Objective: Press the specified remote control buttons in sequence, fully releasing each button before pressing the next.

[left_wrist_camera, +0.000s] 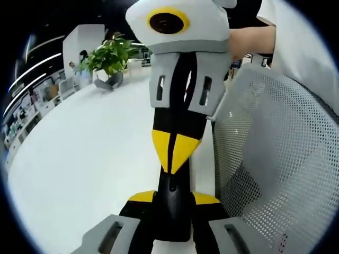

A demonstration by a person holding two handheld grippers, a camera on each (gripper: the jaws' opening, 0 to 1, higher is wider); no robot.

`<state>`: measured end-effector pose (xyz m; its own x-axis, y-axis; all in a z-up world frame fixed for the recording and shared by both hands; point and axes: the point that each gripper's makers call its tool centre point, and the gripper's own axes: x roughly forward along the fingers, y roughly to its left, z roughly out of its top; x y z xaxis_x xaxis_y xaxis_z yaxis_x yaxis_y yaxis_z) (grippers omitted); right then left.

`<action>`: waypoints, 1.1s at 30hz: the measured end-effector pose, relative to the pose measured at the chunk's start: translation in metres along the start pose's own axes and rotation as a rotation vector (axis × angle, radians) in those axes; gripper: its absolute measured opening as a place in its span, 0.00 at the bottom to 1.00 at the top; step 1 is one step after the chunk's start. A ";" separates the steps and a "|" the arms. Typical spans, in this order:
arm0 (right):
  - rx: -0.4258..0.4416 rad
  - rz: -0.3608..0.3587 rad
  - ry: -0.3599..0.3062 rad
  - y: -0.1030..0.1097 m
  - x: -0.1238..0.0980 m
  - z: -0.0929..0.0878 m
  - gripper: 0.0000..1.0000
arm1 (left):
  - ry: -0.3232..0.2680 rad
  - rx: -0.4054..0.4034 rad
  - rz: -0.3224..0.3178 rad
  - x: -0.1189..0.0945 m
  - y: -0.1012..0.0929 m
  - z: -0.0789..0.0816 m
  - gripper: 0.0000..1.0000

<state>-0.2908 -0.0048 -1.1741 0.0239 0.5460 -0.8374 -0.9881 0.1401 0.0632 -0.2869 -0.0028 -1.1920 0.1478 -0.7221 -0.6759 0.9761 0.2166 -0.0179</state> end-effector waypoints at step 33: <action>-0.203 -0.012 0.065 0.006 0.015 0.004 0.00 | 0.011 -0.009 -0.013 -0.001 -0.003 0.003 0.24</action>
<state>-0.2955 0.0071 -1.1841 0.0328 0.4900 -0.8711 -0.9983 -0.0264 -0.0524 -0.2892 -0.0049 -1.1887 0.1333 -0.7177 -0.6835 0.9764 0.2133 -0.0335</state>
